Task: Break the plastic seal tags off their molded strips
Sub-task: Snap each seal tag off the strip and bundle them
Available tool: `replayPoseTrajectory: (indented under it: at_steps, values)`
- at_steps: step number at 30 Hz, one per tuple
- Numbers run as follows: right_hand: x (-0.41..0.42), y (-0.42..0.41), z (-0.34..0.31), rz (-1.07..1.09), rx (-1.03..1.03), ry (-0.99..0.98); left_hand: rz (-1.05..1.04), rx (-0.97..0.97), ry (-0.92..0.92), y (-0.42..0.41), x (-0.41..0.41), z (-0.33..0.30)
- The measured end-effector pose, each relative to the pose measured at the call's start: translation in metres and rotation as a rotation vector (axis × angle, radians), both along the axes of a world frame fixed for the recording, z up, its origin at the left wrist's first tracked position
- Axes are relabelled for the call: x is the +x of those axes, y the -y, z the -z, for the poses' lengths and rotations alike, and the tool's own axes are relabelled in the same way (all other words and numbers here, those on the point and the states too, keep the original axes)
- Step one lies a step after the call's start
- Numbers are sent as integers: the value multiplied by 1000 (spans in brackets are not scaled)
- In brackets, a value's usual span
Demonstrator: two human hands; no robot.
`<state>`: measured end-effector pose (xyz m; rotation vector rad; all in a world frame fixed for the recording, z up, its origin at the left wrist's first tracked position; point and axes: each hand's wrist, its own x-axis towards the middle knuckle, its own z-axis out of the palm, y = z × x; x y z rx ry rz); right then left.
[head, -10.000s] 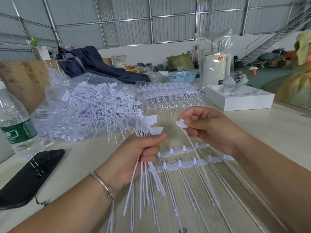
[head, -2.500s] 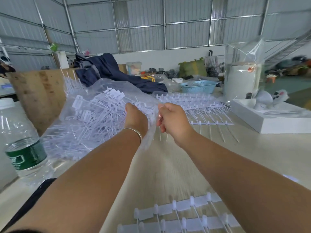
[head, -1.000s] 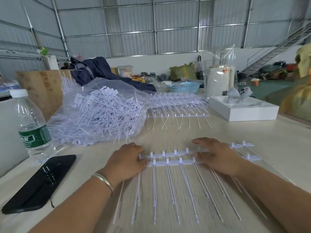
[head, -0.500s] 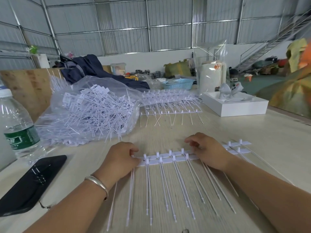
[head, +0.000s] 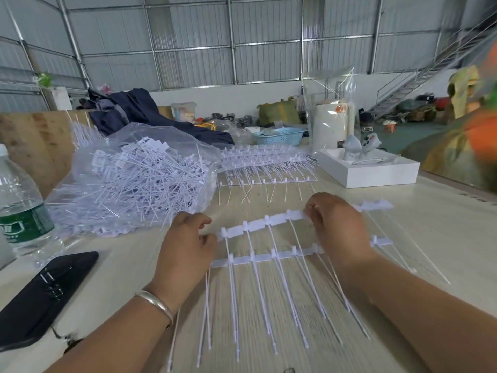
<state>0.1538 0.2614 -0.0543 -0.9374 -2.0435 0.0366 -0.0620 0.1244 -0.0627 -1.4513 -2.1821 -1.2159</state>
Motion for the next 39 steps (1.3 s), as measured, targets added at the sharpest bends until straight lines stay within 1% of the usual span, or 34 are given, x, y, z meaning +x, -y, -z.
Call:
replayPoseTrajectory:
  at_steps: [2, 4, 5, 6, 8, 9, 11, 13, 15, 17, 18, 21, 23, 26, 29, 34, 35, 39]
  values:
    - [2, 3, -3, -24, 53, -55, -9, -34, -30, 1, -1, 0]
    - [4, 3, -5, -23, 65, -66, -31, -89, -85, 2, -2, 0]
    - [5, 3, -5, -22, 62, -57, -25, -95, -67, 3, -3, 0]
    - [5, 2, -6, -27, 66, -42, 6, -80, 12, 3, -4, -1]
    - [6, 3, -7, -33, 94, -7, 112, -27, 248, 2, -3, -4]
    - [5, 4, -8, -32, 114, -4, 164, -2, 332, 2, -1, -6]
    - [4, 11, -10, -69, 145, -16, 232, 23, 386, 2, 4, -9]
    - [0, 21, -13, -160, 136, 26, 268, 40, 388, 2, 12, -10]
    - [-6, 32, -14, -251, 96, 85, 291, 49, 379, 2, 20, -11]
    - [-11, 37, -10, -341, -19, 114, 320, 45, 375, 2, 27, -13]
    - [-13, 37, -7, -396, -118, 82, 341, 42, 386, 2, 30, -13]
    - [-16, 38, -5, -565, -474, -101, 420, 33, 475, 4, 35, -14]
    - [-16, 37, -5, -605, -558, -149, 476, 23, 571, 5, 38, -15]
    - [-14, 37, -8, -660, -605, -199, 552, -15, 692, 6, 36, -15]
    - [-13, 39, -10, -681, -585, -175, 623, -44, 810, 7, 36, -15]
    - [-11, 36, -9, -581, -513, 31, 809, -37, 1091, 7, 36, -16]
    - [-11, 36, -9, -578, -513, 41, 837, -38, 1142, 7, 36, -16]
    - [-14, 35, -8, -618, -548, -56, 912, -28, 1326, 6, 33, -17]
